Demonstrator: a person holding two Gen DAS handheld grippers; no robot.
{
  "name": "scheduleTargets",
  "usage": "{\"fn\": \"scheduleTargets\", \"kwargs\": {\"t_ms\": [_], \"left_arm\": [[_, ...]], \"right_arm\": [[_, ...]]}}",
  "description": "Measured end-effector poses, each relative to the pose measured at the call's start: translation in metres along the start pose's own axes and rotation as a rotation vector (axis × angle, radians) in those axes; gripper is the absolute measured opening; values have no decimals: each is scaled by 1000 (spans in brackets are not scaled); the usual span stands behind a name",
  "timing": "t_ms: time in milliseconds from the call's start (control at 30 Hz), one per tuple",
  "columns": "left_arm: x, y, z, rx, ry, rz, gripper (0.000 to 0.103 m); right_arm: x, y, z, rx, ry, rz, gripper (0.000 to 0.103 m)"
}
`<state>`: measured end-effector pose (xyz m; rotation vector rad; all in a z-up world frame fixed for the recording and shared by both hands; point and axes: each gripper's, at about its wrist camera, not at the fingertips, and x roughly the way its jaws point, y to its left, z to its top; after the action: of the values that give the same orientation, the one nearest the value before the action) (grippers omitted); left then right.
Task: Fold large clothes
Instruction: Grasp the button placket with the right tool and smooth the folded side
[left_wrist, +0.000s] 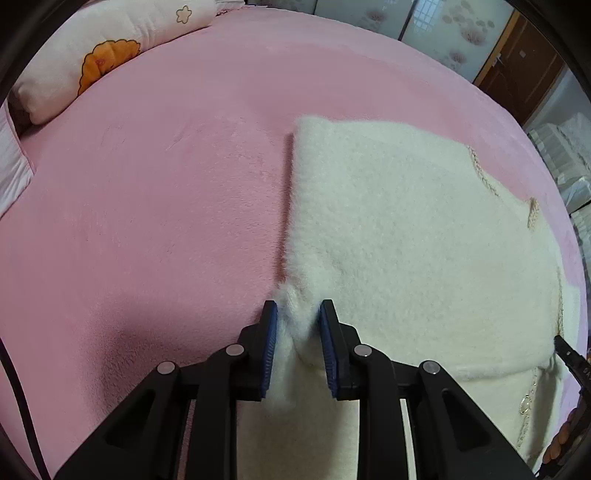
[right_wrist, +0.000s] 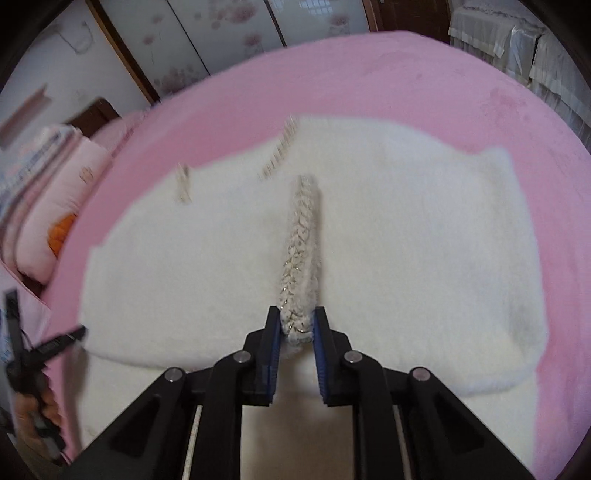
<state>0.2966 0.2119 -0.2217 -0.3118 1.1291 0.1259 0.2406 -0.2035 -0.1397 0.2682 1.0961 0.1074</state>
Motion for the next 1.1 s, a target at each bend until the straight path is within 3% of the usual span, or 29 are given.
{"fn": "scheduleTargets", "kwargs": {"t_ms": [100, 167, 233, 300, 367, 567, 700, 900, 967, 1000, 1033, 1067, 1100], "left_arm": [[-10, -2, 2, 21, -8, 25, 28], [-25, -13, 3, 45, -43, 105, 35], [-39, -28, 7, 63, -105, 139, 50], [-60, -43, 9, 77, -193, 109, 74], [-71, -67, 16, 101, -250, 59, 83], [-46, -132, 41, 161, -216, -35, 84], [-11, -154, 53, 169, -166, -44, 84], [37, -145, 68, 236, -112, 111, 84], [46, -134, 74, 220, -111, 106, 84], [47, -127, 75, 208, -111, 102, 84], [49, -121, 78, 198, -112, 112, 84], [48, -114, 79, 195, -114, 123, 84], [49, -111, 80, 194, -115, 126, 84]], "right_arm": [[-5, -2, -3, -5, -17, -39, 29], [-16, 4, -3, -9, -41, -88, 39], [-30, 15, -3, -39, -105, -121, 39], [-40, 33, -3, -91, -159, -127, 39], [-46, 58, -1, -153, -180, -90, 39], [-18, 138, 15, -284, -198, 17, 39], [25, 156, 27, -299, -149, -4, 39], [43, 101, 55, -213, -168, -184, 39], [41, 69, 63, -160, -175, -246, 39], [40, 54, 66, -139, -175, -253, 36], [39, 39, 67, -120, -164, -209, 33], [38, 32, 68, -111, -162, -225, 40], [38, 27, 68, -107, -166, -297, 49]]}}
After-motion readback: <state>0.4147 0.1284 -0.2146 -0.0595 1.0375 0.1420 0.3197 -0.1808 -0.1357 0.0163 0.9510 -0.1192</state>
